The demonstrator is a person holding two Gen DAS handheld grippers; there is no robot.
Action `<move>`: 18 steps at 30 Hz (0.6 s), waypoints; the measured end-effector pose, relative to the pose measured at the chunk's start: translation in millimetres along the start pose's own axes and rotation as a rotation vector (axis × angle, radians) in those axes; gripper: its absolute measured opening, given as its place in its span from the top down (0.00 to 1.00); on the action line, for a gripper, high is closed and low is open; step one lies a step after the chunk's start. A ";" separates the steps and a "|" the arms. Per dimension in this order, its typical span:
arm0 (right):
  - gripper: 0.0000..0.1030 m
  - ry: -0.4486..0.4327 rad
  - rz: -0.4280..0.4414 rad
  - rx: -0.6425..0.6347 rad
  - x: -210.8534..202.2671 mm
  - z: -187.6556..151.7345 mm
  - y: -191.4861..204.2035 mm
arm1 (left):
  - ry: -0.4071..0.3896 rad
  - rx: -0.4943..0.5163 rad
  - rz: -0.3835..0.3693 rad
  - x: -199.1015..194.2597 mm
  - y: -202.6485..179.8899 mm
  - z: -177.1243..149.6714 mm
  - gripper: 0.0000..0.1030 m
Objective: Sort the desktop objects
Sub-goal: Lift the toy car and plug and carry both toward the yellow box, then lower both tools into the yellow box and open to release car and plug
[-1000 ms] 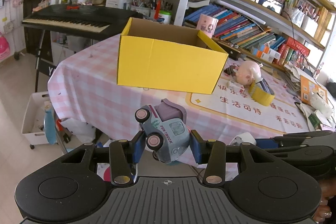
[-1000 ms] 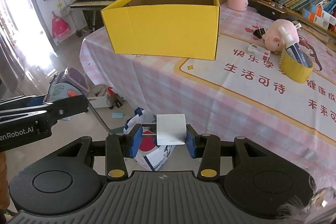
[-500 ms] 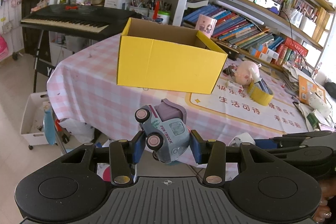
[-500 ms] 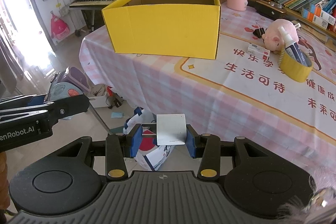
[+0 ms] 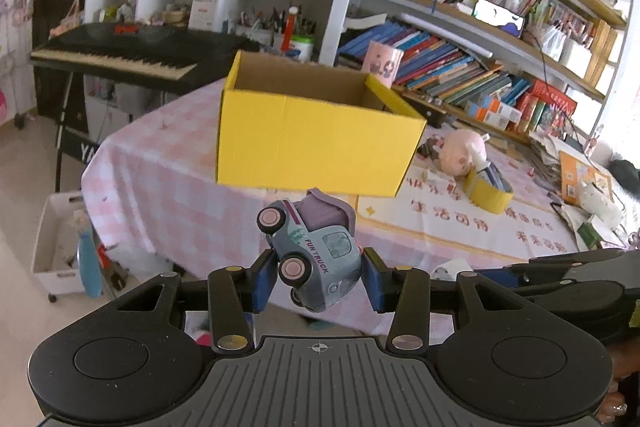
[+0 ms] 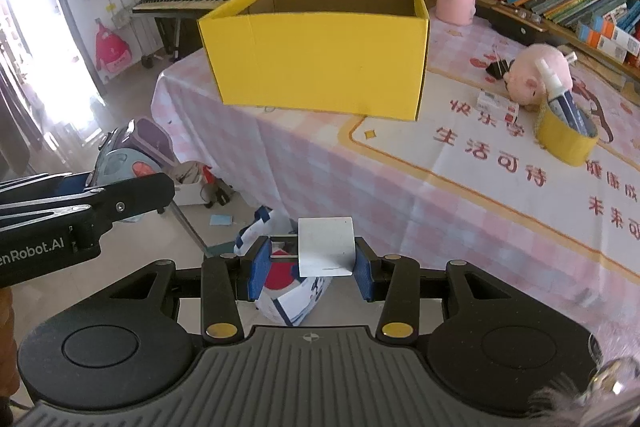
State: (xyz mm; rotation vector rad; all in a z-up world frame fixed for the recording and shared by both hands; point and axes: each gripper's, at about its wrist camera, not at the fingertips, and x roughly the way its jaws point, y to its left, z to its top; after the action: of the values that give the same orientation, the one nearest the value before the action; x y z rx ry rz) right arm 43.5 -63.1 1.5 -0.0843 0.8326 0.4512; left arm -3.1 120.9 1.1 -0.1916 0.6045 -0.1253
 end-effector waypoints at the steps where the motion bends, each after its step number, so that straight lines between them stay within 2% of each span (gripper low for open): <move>1: 0.61 -0.009 -0.002 -0.004 -0.7 2.3 -0.2 | -0.009 0.004 -0.003 0.3 -0.5 2.9 0.58; 9: 0.61 -0.105 0.007 -0.002 -7.2 39.0 -7.8 | -0.105 0.026 -0.041 4.4 -4.4 42.4 0.58; 18: 0.61 -0.236 0.044 -0.013 -1.0 111.2 -28.4 | -0.218 0.071 -0.035 30.5 -7.2 101.9 0.58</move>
State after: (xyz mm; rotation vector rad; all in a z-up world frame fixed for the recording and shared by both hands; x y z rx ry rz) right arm 132.1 -61.6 74.5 -0.0235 0.6007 0.4976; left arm 79.9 123.1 67.9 -0.1451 0.3792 -0.1567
